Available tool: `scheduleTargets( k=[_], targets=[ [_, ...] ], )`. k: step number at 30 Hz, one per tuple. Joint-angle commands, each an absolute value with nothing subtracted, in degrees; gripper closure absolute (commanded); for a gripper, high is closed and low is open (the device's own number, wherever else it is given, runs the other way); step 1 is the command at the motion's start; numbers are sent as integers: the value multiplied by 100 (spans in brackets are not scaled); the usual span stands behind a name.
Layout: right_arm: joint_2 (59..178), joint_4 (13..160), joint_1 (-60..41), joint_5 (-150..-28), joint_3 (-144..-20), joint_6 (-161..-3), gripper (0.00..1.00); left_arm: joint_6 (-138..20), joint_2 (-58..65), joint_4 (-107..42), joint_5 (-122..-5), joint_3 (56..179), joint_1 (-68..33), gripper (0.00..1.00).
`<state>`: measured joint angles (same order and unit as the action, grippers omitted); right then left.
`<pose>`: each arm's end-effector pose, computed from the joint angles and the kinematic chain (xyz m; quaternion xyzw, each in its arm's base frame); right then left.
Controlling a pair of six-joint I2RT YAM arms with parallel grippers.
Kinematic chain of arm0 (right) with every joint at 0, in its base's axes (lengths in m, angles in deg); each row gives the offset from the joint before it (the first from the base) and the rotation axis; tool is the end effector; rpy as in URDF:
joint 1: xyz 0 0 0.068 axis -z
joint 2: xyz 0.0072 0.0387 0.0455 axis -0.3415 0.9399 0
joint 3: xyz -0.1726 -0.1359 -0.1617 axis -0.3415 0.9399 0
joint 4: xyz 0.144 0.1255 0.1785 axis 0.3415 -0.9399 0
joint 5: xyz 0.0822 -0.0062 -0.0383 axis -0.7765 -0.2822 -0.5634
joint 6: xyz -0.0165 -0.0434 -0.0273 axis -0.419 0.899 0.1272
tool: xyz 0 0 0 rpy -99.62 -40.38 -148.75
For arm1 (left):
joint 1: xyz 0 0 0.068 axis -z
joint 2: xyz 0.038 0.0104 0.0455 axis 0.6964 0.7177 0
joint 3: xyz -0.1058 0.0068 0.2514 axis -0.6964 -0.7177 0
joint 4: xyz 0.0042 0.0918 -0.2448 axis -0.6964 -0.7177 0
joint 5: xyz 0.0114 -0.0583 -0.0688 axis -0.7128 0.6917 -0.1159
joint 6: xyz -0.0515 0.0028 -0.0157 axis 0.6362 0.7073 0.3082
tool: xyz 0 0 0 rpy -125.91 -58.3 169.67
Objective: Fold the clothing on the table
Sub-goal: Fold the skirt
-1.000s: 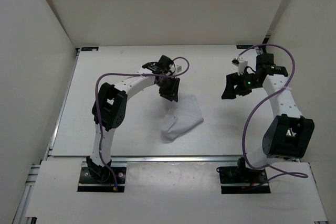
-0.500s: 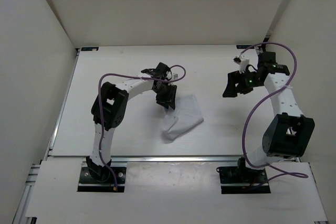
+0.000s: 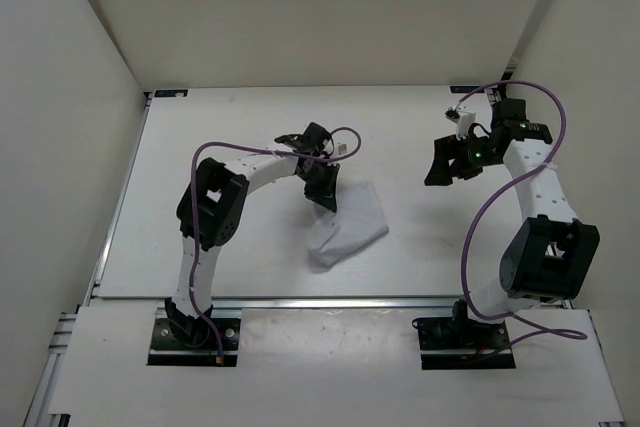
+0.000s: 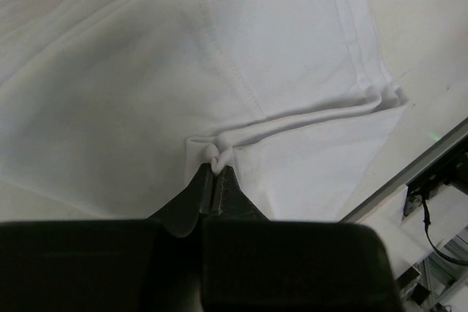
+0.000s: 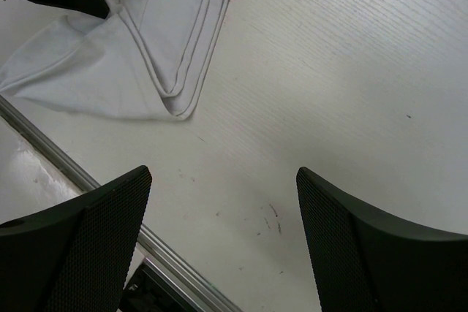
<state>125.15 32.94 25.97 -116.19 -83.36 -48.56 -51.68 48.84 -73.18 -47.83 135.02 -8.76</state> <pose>0.3045 -0.0115 0.2984 -0.2334 0.9029 0.2225 0.2844 0.3441 -0.2621 0.1623 0.1746 0.9483 -0.2591 0.0551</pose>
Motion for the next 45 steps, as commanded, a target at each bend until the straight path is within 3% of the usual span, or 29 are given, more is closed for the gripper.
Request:
scheduleTargets(
  k=[1,6,11,14,16,18,19,20,24,28,32,34,37,42,45],
  targets=[
    [12470,3304,2603,-11656,-8400,-4771,15,-5179,4433,-7243,-4512,13716,-697,100],
    [12356,3357,2542,-11638,-8356,-4788,15,-5030,4284,-7577,-4371,14314,-372,100],
    [12110,3383,2227,-11428,-8181,-4727,15,-4556,3748,-7331,-4004,13869,253,100],
    [11917,3453,1884,-11165,-7996,-4718,15,-4494,3467,-7314,-3669,13420,648,90],
    [11741,3532,1638,-11033,-7794,-4761,15,-4301,3169,-7306,-3563,12912,824,78],
    [11504,3620,1409,-10875,-7479,-4840,14,-4020,2878,-7007,-3204,12366,859,51],
    [11372,3586,1156,-10674,-7303,-4841,14,-3915,2729,-6728,-3011,12225,929,16],
    [11302,3638,866,-10463,-7101,-4841,14,-3792,2641,-6481,-2922,12067,1052,1],
    [10722,3946,415,-10163,-6591,-5033,12,-3764,2499,-6575,-3079,12126,1352,1],
    [10738,3797,968,-11012,-6510,-5324,13,-3248,1772,-5997,-3420,11366,1046,1],
    [10782,3612,1004,-11217,-6466,-5148,31,-2649,865,-4995,-3641,9853,325,1],
    [10931,3533,1038,-11190,-6580,-5060,29,-2578,523,-4861,-3659,9045,-253,1],
    [11230,3374,1179,-11348,-6773,-5008,19,-2867,722,-5045,-3729,8839,-668,1],
    [11984,3208,1592,-11971,-7019,-5157,18,-2659,1303,-4802,-3722,9156,-906,1],
    [12337,3085,1716,-12122,-7020,-5149,16,-1772,1304,-3677,-3361,8666,-898,1]
  ],
)
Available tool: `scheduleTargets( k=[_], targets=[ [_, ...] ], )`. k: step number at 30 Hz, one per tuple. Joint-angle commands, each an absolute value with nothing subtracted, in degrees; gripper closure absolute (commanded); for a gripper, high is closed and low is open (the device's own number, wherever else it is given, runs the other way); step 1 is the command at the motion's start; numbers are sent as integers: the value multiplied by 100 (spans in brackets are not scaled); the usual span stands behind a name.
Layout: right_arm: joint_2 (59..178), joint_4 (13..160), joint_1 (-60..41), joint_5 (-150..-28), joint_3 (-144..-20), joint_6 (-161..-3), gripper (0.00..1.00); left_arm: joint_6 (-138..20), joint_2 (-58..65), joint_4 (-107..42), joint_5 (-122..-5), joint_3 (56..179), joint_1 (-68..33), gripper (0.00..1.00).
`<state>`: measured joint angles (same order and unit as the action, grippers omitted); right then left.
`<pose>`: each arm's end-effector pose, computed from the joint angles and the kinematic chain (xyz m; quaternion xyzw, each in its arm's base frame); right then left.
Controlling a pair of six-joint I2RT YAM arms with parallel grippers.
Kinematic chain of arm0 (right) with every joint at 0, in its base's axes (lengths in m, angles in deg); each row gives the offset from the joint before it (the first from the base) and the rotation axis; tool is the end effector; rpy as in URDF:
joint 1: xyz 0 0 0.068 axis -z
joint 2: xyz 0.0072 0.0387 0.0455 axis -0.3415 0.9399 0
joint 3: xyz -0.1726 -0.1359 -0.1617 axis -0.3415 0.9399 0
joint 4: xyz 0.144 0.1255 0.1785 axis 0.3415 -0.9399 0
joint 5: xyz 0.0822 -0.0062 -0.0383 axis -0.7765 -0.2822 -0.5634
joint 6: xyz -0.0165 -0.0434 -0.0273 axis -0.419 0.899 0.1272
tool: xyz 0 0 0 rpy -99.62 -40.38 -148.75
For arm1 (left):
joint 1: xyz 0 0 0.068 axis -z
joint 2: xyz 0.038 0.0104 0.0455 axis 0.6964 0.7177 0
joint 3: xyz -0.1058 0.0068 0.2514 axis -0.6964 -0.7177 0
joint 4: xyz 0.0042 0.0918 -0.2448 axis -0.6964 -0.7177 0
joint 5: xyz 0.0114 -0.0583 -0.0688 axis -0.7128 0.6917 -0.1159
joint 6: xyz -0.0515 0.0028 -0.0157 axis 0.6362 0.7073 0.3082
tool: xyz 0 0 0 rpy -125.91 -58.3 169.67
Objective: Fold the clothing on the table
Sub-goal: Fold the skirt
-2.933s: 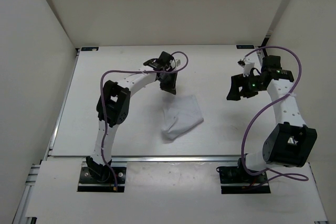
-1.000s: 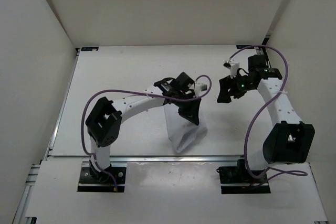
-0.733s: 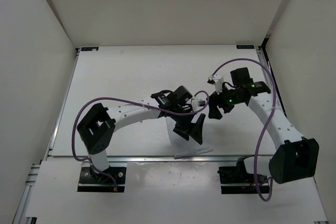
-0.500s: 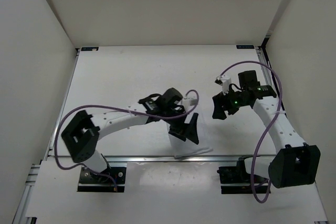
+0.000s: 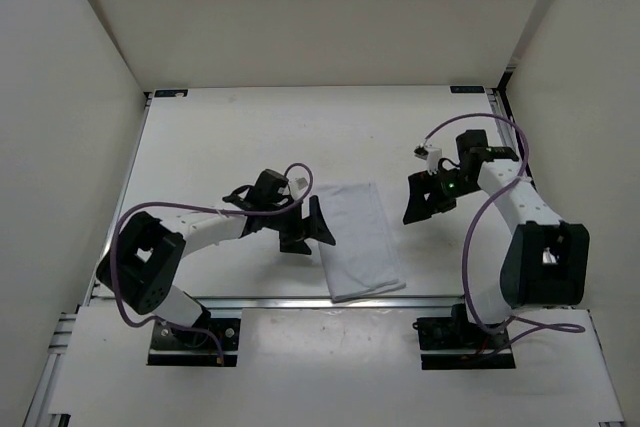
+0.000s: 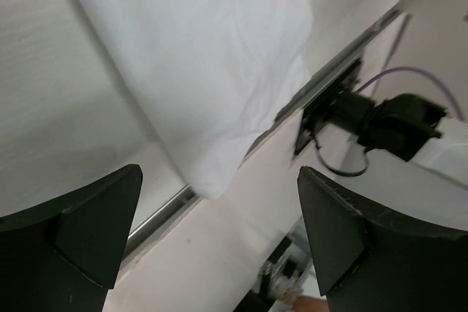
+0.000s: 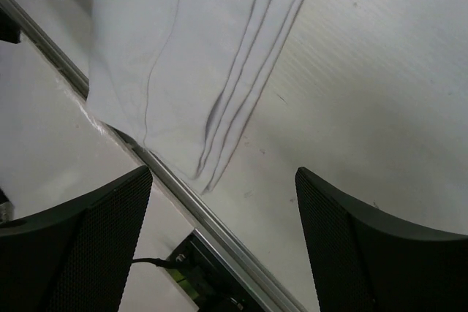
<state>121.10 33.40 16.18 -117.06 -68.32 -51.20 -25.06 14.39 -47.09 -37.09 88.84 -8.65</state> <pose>0.2638 0.0384 0.2424 -0.2669 0.9056 0.2791 0.1756 0.2176 -0.1800 0.1672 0.0087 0.9166 -0.3989 0.0269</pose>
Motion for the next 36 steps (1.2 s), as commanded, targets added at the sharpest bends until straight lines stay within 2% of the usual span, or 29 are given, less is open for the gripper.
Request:
scheduleTargets(
  k=[1,4,11,19,27,31,32,33,34,35,36],
  targets=[
    [12381,3032,1681,-12087,-7055,-5113,16,-1543,1252,-3318,-3308,8586,-863,1],
    [12444,3040,1488,-12139,-6828,-5148,15,-1155,1163,-2860,-3378,8216,-687,2],
    [12645,3137,1882,-12763,-6194,-5342,13,-276,1014,-1611,-3264,7215,-775,1],
    [12646,3198,1620,-12746,-5720,-5473,13,875,900,-398,-3290,6854,41,1],
    [12277,3357,591,-12096,-5675,-5737,9,1061,426,-1081,-3738,6046,614,1],
    [12592,2841,1185,-12637,-5965,-5553,12,1000,-417,-1503,-3957,5596,298,1],
    [12906,2656,1510,-12936,-6191,-5379,17,1008,-636,-1461,-3958,5501,175,2],
    [13292,2097,1644,-13731,-6411,-4950,20,1087,-726,-1417,-4045,5404,87,1],
    [13531,1421,1785,-14357,-6614,-4337,33,1209,-970,-1173,-4150,5264,-62,1],
    [13916,1110,1682,-14607,-6694,-4018,68,1297,-1268,-1092,-4221,5132,-133,1],
    [14172,1029,1567,-14531,-6904,-4084,96,1446,-1585,-1152,-4448,5000,-203,1]
  ],
)
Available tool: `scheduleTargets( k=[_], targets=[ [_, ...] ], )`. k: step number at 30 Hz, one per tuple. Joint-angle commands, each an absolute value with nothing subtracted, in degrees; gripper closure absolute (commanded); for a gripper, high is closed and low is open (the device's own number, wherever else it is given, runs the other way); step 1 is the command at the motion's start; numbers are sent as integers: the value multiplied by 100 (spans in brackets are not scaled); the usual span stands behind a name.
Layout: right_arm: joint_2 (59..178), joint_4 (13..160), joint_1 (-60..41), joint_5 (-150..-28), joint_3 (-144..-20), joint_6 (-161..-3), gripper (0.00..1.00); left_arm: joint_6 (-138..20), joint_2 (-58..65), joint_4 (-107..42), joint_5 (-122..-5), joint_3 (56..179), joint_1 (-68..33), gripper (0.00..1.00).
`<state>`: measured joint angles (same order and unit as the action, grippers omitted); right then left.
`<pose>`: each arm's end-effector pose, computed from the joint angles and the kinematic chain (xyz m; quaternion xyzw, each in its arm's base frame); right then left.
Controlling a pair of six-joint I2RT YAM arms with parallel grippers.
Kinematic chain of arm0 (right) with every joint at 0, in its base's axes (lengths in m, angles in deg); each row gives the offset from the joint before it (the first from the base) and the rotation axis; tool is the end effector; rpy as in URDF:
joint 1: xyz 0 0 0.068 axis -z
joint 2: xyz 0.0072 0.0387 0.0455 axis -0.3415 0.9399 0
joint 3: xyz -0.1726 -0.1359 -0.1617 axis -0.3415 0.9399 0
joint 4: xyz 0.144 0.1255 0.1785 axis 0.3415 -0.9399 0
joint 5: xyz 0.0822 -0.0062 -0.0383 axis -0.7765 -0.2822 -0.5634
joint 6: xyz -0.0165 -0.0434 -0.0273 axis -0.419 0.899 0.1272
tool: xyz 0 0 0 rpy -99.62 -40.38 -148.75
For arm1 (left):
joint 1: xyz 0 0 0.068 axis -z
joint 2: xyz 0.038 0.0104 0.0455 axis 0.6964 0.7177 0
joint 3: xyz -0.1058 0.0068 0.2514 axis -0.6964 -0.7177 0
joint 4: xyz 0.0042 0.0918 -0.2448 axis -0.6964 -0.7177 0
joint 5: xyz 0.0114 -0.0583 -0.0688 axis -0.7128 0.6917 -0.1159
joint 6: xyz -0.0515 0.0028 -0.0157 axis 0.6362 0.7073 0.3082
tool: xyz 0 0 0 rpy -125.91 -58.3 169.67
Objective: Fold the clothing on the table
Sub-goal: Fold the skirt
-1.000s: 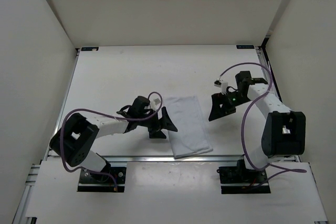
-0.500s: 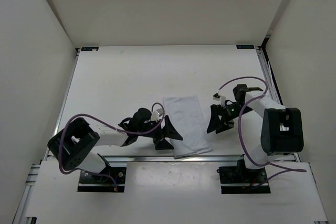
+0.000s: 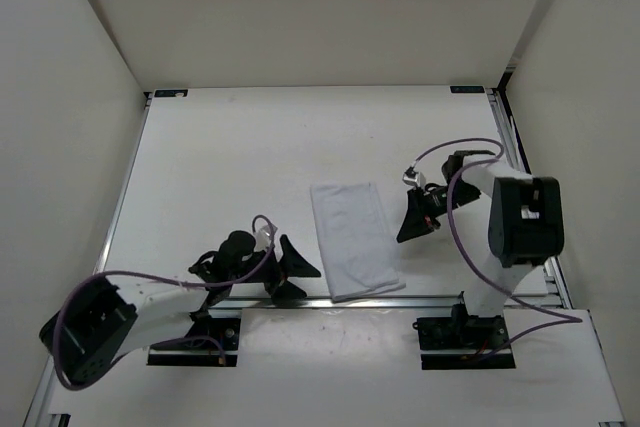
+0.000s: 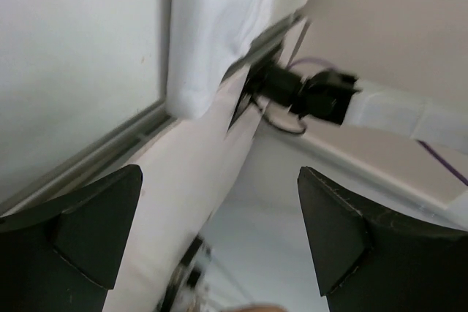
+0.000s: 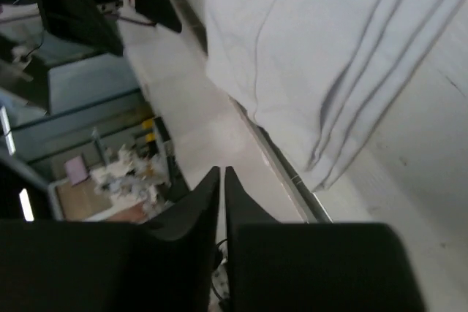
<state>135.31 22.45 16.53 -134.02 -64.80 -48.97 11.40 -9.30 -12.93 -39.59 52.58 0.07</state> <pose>0.2575 0.0439 0.1740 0.1775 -0.8726 -0.4546 0.0171 0.1107 -0.1342 0.1207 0.1510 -0.8461 0.5110 0.0162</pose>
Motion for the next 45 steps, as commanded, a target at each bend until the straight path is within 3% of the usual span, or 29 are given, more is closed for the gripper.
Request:
scheduleTargets(
  k=[1,7,13,21,23,24,25,31,38,45],
  targets=[
    [14262,1045,1296,-14313,-7088,-4172,99,1413,-1744,-1309,-4659,4973,-265,1],
    [13860,1957,38,-14654,-7056,-5138,100,1361,-2572,-1469,-4293,4577,-986,1],
    [13805,2441,-895,-14469,-6950,-5332,100,1552,-2669,-785,-4704,4366,-583,2],
    [14281,2715,-193,-14565,-6975,-5535,100,316,61,-18,-4064,5789,298,4],
    [14184,2715,10,-14583,-6958,-5544,100,270,441,331,-3923,5921,201,26],
    [14114,2733,158,-14583,-6932,-5561,100,427,634,672,-3844,5930,166,77],
    [14044,2707,299,-14583,-6871,-5587,100,446,758,710,-3852,6087,148,100],
    [13762,2856,950,-14443,-6607,-5631,100,357,1346,762,-3695,7221,621,100],
    [13683,2751,1267,-14381,-6598,-5579,100,946,2112,1798,-3211,6925,939,100],
    [13727,2522,1654,-14337,-6633,-5421,100,543,2549,1554,-2974,6879,886,100]
  ],
)
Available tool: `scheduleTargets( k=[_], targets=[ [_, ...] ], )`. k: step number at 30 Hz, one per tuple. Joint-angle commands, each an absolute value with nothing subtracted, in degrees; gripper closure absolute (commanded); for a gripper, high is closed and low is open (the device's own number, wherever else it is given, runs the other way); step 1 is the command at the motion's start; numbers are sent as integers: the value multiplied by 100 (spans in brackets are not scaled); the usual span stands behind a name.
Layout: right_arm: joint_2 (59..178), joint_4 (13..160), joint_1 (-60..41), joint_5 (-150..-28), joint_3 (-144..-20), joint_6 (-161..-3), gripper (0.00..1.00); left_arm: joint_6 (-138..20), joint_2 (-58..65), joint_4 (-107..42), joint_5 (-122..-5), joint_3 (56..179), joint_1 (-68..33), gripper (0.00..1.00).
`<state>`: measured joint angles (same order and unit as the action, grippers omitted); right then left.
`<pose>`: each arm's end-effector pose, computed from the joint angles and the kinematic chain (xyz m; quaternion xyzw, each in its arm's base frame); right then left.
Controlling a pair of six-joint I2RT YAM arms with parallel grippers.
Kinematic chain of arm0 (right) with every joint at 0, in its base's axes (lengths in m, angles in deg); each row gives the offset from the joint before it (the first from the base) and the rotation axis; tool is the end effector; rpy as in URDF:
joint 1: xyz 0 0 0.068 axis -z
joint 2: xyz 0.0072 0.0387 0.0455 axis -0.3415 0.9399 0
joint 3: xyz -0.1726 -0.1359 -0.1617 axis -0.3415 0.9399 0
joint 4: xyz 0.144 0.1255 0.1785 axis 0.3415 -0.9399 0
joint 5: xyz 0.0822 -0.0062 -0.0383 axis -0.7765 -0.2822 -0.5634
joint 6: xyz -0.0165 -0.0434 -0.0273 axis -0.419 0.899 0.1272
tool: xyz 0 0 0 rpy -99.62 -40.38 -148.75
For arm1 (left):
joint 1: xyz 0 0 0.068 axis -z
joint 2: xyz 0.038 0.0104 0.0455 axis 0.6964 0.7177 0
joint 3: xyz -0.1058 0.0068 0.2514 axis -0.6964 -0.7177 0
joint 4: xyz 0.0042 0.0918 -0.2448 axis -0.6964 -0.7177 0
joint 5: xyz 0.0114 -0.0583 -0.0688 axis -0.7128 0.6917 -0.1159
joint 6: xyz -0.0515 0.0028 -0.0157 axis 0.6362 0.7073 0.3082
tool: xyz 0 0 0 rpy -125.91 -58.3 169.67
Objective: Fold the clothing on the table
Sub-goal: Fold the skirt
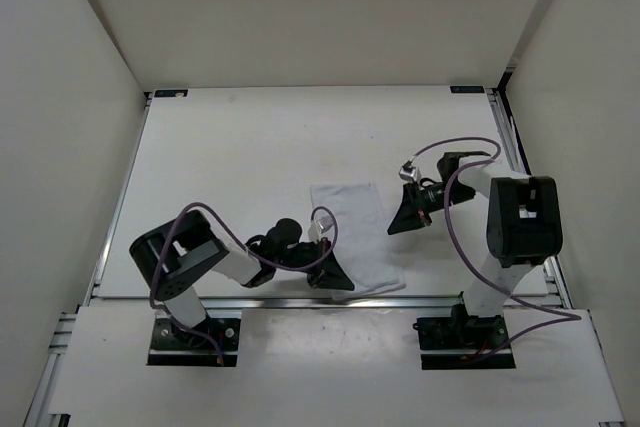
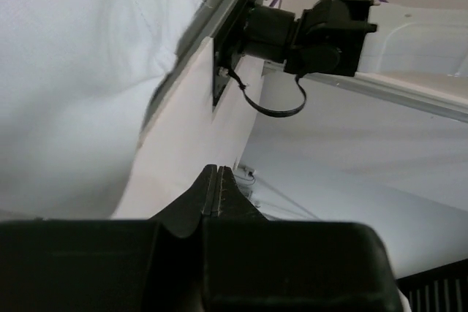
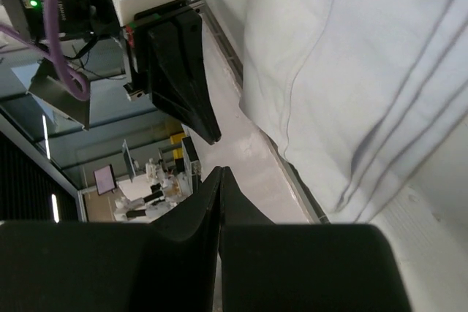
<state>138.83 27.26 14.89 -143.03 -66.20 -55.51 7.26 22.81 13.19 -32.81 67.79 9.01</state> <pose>0.2729 0.0558 0.1667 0.1360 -0.8442 -0.5183 0.0162 0.1411 -0.2256 0.1171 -0.0063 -0.8155 0.5769 0.0468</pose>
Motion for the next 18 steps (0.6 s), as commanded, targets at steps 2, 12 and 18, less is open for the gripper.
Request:
scheduleTargets(
  k=[2,12,18],
  targets=[
    [13683,2444,1794,-14345,-6729,-5439,100,525,2981,1564,-2869,7029,956,100],
    [13604,2364,2506,-14346,-6756,-5359,100,-317,4547,9,-2464,7899,860,100],
    [13446,2346,2603,-14380,-6721,-5306,100,-766,4774,-765,-2639,8881,667,100]
  ],
)
